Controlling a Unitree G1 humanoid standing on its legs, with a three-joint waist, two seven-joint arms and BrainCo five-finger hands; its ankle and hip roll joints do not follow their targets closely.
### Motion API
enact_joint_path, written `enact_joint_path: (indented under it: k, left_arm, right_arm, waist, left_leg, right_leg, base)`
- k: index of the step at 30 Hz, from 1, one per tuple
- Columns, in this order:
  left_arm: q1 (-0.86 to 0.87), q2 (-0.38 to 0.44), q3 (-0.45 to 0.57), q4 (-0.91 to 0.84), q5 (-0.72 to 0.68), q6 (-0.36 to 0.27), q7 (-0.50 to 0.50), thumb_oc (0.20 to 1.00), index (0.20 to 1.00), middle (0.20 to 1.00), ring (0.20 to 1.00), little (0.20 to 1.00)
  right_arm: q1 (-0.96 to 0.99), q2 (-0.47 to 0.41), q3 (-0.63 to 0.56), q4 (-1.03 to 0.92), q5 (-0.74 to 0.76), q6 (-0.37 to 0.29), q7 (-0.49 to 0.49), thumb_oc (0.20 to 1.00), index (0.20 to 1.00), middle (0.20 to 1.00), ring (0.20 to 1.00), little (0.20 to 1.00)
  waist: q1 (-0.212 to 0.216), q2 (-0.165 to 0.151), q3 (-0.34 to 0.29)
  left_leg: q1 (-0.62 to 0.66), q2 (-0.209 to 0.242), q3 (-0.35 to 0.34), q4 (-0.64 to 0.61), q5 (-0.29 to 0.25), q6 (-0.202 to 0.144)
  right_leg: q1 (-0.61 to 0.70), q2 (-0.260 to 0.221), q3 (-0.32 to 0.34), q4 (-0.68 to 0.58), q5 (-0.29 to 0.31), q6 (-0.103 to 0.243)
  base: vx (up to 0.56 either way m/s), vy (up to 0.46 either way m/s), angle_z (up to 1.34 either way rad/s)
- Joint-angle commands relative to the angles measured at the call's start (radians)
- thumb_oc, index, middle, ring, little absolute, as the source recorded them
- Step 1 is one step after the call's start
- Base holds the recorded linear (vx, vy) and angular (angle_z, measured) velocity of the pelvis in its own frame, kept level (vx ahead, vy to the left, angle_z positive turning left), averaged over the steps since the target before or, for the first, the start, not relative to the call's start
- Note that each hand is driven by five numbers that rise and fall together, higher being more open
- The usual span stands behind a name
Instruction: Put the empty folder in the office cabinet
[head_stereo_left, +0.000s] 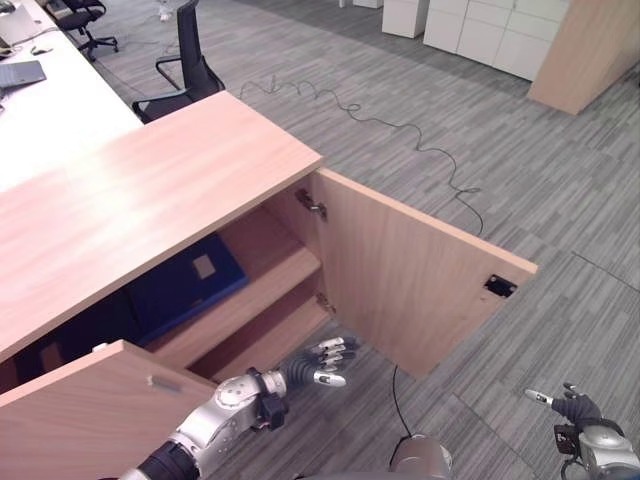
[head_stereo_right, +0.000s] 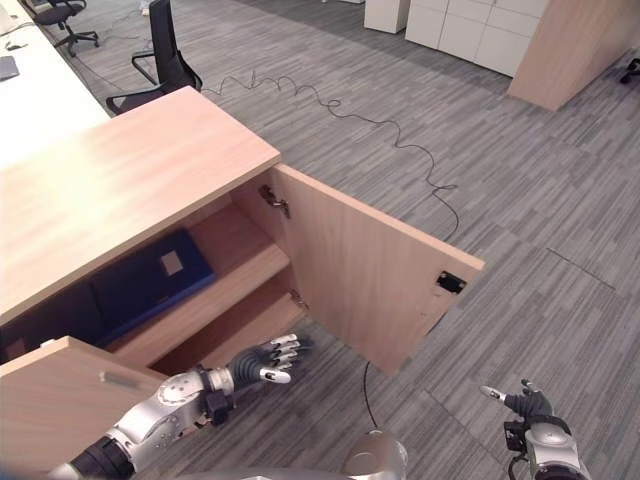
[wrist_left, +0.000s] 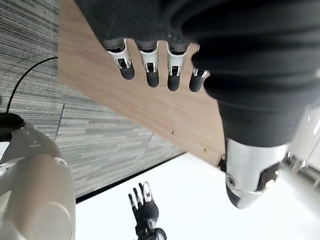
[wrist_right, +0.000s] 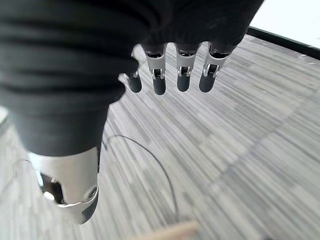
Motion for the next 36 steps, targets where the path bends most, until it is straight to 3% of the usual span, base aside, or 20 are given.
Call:
enact_joint_path:
  k: [1, 2, 4, 8, 10, 13, 15, 16, 18, 21, 22, 24, 31, 36]
  left_arm:
    - [-0.002, -0.039, 0.059, -0.066, -0.003, -0.038, 0.012, 1.0, 1.0, 1.0, 1.0, 1.0]
    - [0.011, -0.034, 0.087, -0.064, -0.001, -0.046, 0.019, 1.0, 1.0, 1.0, 1.0, 1.0]
    - [0.016, -0.037, 0.108, -0.046, 0.01, -0.046, 0.028, 1.0, 1.0, 1.0, 1.0, 1.0]
    - [0.029, -0.053, 0.138, -0.032, 0.0, -0.053, 0.044, 1.0, 1.0, 1.0, 1.0, 1.0]
    - [0.052, -0.062, 0.148, -0.021, -0.002, -0.045, 0.046, 1.0, 1.0, 1.0, 1.0, 1.0]
    - [0.064, -0.07, 0.157, -0.015, 0.005, -0.043, 0.053, 1.0, 1.0, 1.0, 1.0, 1.0]
    - [0.064, -0.085, 0.146, -0.005, 0.014, -0.037, 0.047, 1.0, 1.0, 1.0, 1.0, 1.0]
    - [0.055, -0.075, 0.119, 0.015, 0.011, -0.033, 0.043, 1.0, 1.0, 1.0, 1.0, 1.0]
    - [0.031, -0.081, 0.063, -0.002, 0.014, -0.021, 0.032, 1.0, 1.0, 1.0, 1.0, 1.0]
    - [0.009, -0.074, 0.062, -0.011, 0.02, -0.02, 0.02, 1.0, 1.0, 1.0, 1.0, 1.0]
    - [0.01, -0.078, 0.061, -0.007, 0.021, -0.024, 0.017, 1.0, 1.0, 1.0, 1.0, 1.0]
    - [0.01, -0.083, 0.058, -0.007, 0.024, -0.028, 0.019, 1.0, 1.0, 1.0, 1.0, 1.0]
    - [0.041, -0.07, 0.074, -0.006, 0.046, -0.03, 0.01, 1.0, 1.0, 1.0, 1.0, 1.0]
    - [0.094, -0.082, 0.112, 0.164, 0.157, -0.037, 0.02, 1.0, 1.0, 1.0, 1.0, 1.0]
  right_arm:
    - [-0.053, 0.006, 0.025, 0.01, 0.033, -0.044, -0.038, 1.0, 1.0, 1.0, 1.0, 1.0]
    - [-0.071, 0.013, 0.047, 0.001, 0.037, -0.052, -0.04, 1.0, 1.0, 1.0, 1.0, 1.0]
    - [-0.062, 0.031, 0.065, -0.016, 0.037, -0.058, -0.041, 1.0, 1.0, 1.0, 1.0, 1.0]
    - [-0.046, 0.038, 0.075, -0.073, 0.031, -0.063, -0.034, 1.0, 1.0, 1.0, 1.0, 1.0]
    - [-0.037, 0.015, 0.075, -0.106, 0.018, -0.063, -0.031, 1.0, 1.0, 1.0, 1.0, 1.0]
    - [-0.038, -0.036, 0.071, -0.147, -0.008, -0.063, -0.036, 1.0, 1.0, 1.0, 1.0, 1.0]
    - [-0.024, -0.081, 0.053, -0.2, -0.028, -0.063, -0.036, 1.0, 1.0, 1.0, 1.0, 1.0]
    - [-0.124, -0.273, 0.02, -0.079, 0.023, -0.06, -0.009, 1.0, 1.0, 1.0, 1.0, 1.0]
    - [-0.266, -0.173, 0.112, 0.114, 0.024, -0.071, -0.065, 1.0, 1.0, 1.0, 1.0, 1.0]
    - [-0.305, -0.132, 0.158, 0.04, -0.012, -0.067, -0.061, 1.0, 1.0, 1.0, 1.0, 1.0]
    - [-0.314, -0.134, 0.177, -0.052, -0.035, -0.075, -0.063, 1.0, 1.0, 1.0, 1.0, 1.0]
    - [-0.315, -0.129, 0.188, -0.086, -0.041, -0.075, -0.061, 1.0, 1.0, 1.0, 1.0, 1.0]
    - [-0.328, -0.058, 0.259, -0.205, -0.044, -0.087, -0.015, 1.0, 1.0, 1.0, 1.0, 1.0]
    - [-0.343, -0.028, 0.312, -0.203, -0.06, -0.076, 0.028, 1.0, 1.0, 1.0, 1.0, 1.0]
  waist:
    - [0.009, -0.009, -0.062]
    - [0.037, -0.02, -0.071]
    - [0.05, -0.03, -0.065]
    - [0.035, -0.041, -0.046]
    - [0.023, -0.048, -0.029]
    - [0.022, -0.054, -0.009]
    - [0.019, -0.063, -0.002]
    - [0.047, -0.076, -0.004]
    - [0.078, -0.074, 0.003]
    - [0.07, -0.066, -0.005]
    - [0.065, -0.059, -0.014]
    - [0.058, -0.055, -0.021]
    - [0.062, -0.03, -0.059]
    - [0.077, -0.021, -0.076]
  left_leg:
    - [-0.173, 0.024, -0.117, -0.07, 0.096, -0.015]
    - [-0.191, 0.068, -0.102, -0.066, 0.138, -0.046]
    - [-0.197, 0.113, -0.091, -0.058, 0.175, -0.075]
    - [-0.192, 0.191, -0.091, -0.033, 0.207, -0.107]
    - [-0.191, 0.264, -0.062, 0.02, 0.229, -0.137]
    - [-0.198, 0.319, -0.031, 0.091, 0.233, -0.155]
    - [-0.19, 0.336, -0.017, 0.183, 0.181, -0.143]
    - [-0.217, 0.338, -0.062, 0.249, 0.167, -0.144]
    - [-0.241, 0.332, -0.123, 0.337, 0.119, -0.137]
    - [-0.22, 0.299, -0.15, 0.368, 0.06, -0.126]
    - [-0.198, 0.267, -0.161, 0.356, 0.045, -0.124]
    - [-0.183, 0.251, -0.157, 0.321, 0.04, -0.119]
    - [-0.098, 0.133, -0.165, 0.056, 0.061, -0.099]
    - [-0.081, 0.083, -0.182, -0.007, 0.055, -0.08]
  right_leg:
    - [0.19, 0.102, 0.065, -0.239, 0.123, 0.07]
    - [0.205, 0.164, 0.082, -0.341, 0.064, 0.044]
    - [0.199, 0.213, 0.096, -0.379, 0.053, 0.021]
    - [0.209, 0.277, 0.141, -0.421, 0.048, -0.007]
    - [0.219, 0.314, 0.153, -0.437, 0.046, -0.032]
    - [0.232, 0.337, 0.154, -0.457, 0.037, -0.064]
    - [0.233, 0.334, 0.155, -0.46, 0.035, -0.082]
    - [0.245, 0.333, 0.144, -0.468, 0.029, -0.09]
    - [0.25, 0.327, 0.119, -0.469, 0.029, -0.1]
    - [0.244, 0.313, 0.102, -0.463, 0.03, -0.096]
    - [0.239, 0.308, 0.091, -0.46, 0.036, -0.091]
    - [0.237, 0.304, 0.08, -0.465, 0.043, -0.086]
    - [0.2, 0.27, 0.043, -0.478, 0.105, -0.042]
    - [0.172, 0.237, 0.021, -0.471, 0.149, -0.015]
  base:
    - [-0.13, -0.392, -1.04]
    - [-0.11, -0.358, -1.18]
    - [-0.12, -0.445, -0.77]
    - [-0.05, -0.323, -0.21]
    - [-0.04, -0.366, 0.18]
    - [-0.05, -0.289, 0.15]
    - [-0.05, -0.157, 0.34]
    - [-0.02, -0.127, 0.28]
    - [-0.03, -0.053, 0.27]
    - [-0.04, 0.08, 0.76]
    - [-0.02, 0.099, 0.29]
    - [-0.03, 0.108, 0.21]
    - [-0.06, 0.165, 0.38]
    - [-0.07, 0.117, 0.15]
